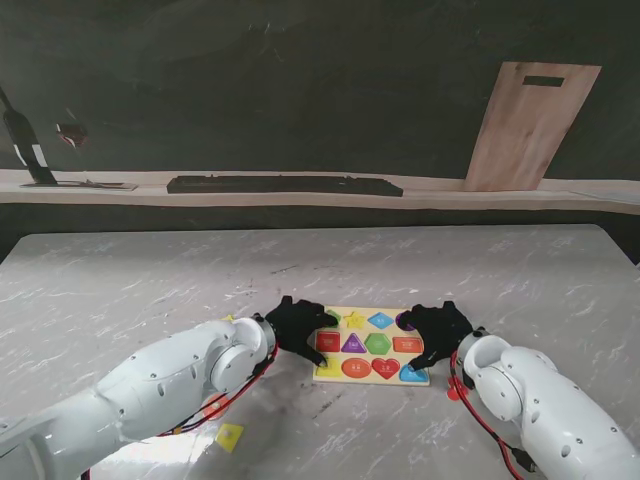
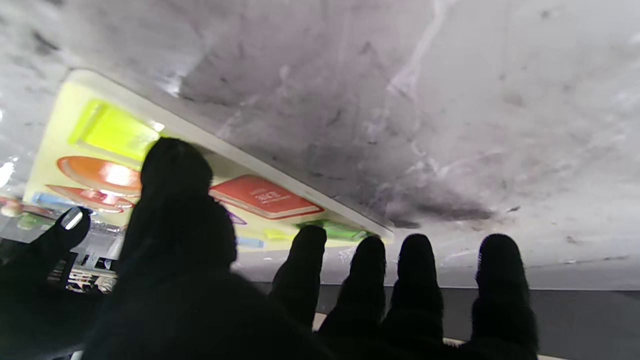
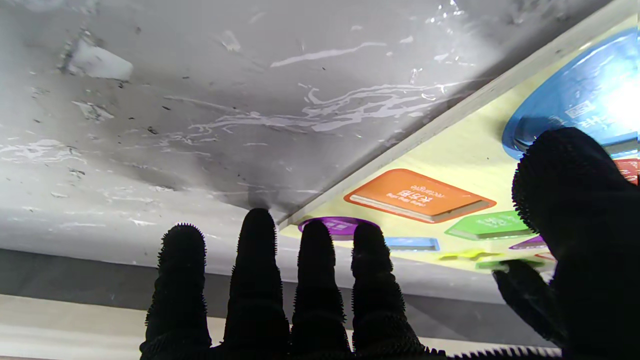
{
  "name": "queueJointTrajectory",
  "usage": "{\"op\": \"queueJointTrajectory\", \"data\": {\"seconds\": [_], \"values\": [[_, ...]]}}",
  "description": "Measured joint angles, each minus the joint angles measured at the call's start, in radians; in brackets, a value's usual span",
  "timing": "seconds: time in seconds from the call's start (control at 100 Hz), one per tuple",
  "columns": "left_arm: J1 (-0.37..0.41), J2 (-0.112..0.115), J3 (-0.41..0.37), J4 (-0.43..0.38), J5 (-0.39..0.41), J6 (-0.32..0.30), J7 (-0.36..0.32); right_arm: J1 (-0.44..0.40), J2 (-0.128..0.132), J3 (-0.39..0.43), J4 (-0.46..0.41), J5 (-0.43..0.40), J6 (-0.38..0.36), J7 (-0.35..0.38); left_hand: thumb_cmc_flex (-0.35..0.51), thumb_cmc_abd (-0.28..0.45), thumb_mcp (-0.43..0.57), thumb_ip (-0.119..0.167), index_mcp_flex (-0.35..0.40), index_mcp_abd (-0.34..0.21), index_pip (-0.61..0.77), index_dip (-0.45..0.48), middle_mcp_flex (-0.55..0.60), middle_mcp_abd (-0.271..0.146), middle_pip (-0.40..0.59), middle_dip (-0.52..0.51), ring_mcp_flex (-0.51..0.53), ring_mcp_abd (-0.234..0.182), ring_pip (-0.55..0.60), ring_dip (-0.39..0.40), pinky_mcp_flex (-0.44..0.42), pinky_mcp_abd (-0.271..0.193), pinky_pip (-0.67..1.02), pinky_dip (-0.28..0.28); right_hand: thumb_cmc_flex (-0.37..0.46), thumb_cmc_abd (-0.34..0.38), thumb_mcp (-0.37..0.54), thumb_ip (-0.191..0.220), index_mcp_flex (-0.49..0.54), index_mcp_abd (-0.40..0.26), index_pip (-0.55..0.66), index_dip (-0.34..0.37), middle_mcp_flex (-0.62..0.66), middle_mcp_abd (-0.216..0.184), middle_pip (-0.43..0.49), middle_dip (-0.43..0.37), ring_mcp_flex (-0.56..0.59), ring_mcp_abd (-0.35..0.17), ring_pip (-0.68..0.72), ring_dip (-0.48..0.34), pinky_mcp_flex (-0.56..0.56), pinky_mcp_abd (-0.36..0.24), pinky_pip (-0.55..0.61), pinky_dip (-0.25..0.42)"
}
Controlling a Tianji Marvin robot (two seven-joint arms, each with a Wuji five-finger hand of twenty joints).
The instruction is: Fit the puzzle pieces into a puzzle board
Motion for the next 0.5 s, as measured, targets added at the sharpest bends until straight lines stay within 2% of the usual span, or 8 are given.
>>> {"op": "queueJointTrajectory", "data": {"seconds": [0.16,0.24,0.3,0.5], "values": [[-0.023,0.007,0.035,-0.010,0.083,-0.001,0.008,0.000,0.000,0.000,0.002,0.001,-0.004,-0.004,-0.021,0.024,-0.020,0.000,0.063,0.031,0.006,0.043,0.002,0.003,0.069,0.092,0.000,0.000,0.050,0.036,0.000,-0.001,0.080,0.000,0.000,0.000,-0.001,0.000,0.000,0.001,-0.003,-0.001,-0.001,0.001,0.000,-0.003,-0.002,0.006,0.000,0.000,0.000,0.000,0.000,0.000],[-0.045,0.018,0.071,-0.025,0.127,-0.004,0.011,0.000,0.000,-0.002,0.004,0.001,-0.009,-0.009,-0.029,0.036,-0.025,-0.001,0.063,0.060,0.051,0.119,0.002,0.003,0.070,0.106,0.000,0.000,0.050,0.037,0.000,-0.002,0.100,0.000,0.000,0.000,-0.001,0.000,0.000,0.001,-0.012,-0.001,-0.005,0.001,0.000,-0.011,-0.006,0.011,0.000,-0.007,0.000,0.000,0.000,0.000],[-0.057,0.026,0.087,-0.039,0.133,-0.004,0.000,0.000,0.000,-0.007,0.004,0.001,-0.013,-0.011,-0.033,0.032,-0.026,-0.001,0.063,0.071,0.084,0.167,0.003,0.003,0.070,0.107,0.000,0.000,0.050,0.037,0.000,-0.002,0.101,-0.008,0.000,0.000,-0.001,0.000,-0.001,0.003,-0.013,-0.004,-0.007,0.001,0.000,-0.012,-0.006,0.011,-0.001,-0.008,0.000,0.000,0.000,0.000],[-0.065,0.053,0.090,-0.087,0.154,0.004,-0.060,0.017,0.008,-0.032,0.002,0.000,-0.044,0.000,-0.033,0.032,-0.026,-0.001,0.062,0.087,0.085,0.205,0.024,0.003,0.083,0.107,0.000,0.000,0.051,0.037,0.000,-0.003,0.107,-0.012,0.000,0.000,-0.001,0.000,-0.001,0.045,-0.013,-0.011,-0.012,0.004,0.000,-0.011,-0.007,0.014,-0.002,-0.009,0.000,0.000,0.000,0.000]]}}
